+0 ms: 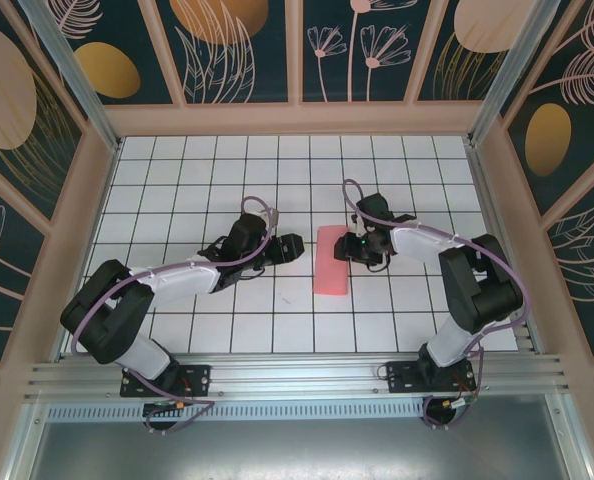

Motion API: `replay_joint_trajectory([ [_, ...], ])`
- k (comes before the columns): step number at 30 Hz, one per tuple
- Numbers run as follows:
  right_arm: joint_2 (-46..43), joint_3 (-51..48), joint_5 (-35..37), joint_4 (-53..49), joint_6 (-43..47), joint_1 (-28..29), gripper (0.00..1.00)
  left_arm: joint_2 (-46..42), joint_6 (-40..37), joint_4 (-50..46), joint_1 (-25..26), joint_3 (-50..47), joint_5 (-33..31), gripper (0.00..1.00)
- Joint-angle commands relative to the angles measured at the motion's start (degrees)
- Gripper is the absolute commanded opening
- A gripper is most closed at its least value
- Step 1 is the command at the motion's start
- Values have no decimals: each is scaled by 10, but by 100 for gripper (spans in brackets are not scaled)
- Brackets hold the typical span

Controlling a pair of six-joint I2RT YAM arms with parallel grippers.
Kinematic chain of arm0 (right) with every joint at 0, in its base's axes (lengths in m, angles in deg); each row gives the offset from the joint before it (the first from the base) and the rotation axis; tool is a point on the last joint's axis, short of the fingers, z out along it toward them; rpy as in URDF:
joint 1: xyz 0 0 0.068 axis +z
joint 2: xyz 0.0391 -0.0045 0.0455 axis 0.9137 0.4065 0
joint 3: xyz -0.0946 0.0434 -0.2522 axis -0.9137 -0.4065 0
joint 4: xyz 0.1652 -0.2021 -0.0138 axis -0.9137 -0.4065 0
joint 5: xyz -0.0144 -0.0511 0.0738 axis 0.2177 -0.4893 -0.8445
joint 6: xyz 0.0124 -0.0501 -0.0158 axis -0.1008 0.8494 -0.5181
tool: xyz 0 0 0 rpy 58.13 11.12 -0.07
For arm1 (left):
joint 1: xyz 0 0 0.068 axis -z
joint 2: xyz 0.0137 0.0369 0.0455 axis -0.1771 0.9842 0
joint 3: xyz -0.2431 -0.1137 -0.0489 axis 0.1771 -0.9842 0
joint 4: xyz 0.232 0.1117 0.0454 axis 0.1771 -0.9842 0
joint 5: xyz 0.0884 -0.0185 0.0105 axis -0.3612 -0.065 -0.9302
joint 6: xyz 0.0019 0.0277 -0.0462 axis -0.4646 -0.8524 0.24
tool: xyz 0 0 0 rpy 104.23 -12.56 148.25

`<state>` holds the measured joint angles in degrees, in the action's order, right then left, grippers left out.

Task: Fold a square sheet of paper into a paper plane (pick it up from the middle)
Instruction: Fold the square sheet of paper in half at the center of the table.

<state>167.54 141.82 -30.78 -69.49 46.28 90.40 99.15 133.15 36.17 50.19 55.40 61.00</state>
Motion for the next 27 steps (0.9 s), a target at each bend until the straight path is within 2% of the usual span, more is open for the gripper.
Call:
replay_joint_trajectory([
  [1, 16, 20, 7, -15, 18, 3, 53, 6, 4, 13, 4, 16, 12, 62],
  [9, 40, 29, 6, -22, 27, 4, 52, 7, 3, 9, 4, 17, 14, 62],
  [18, 2, 34, -13, -35, 49, 4, 52, 8, 1, 8, 4, 19, 17, 62],
  [27, 9, 46, -6, -53, 74, 2, 51, 9, 0, 4, 5, 23, 20, 62],
])
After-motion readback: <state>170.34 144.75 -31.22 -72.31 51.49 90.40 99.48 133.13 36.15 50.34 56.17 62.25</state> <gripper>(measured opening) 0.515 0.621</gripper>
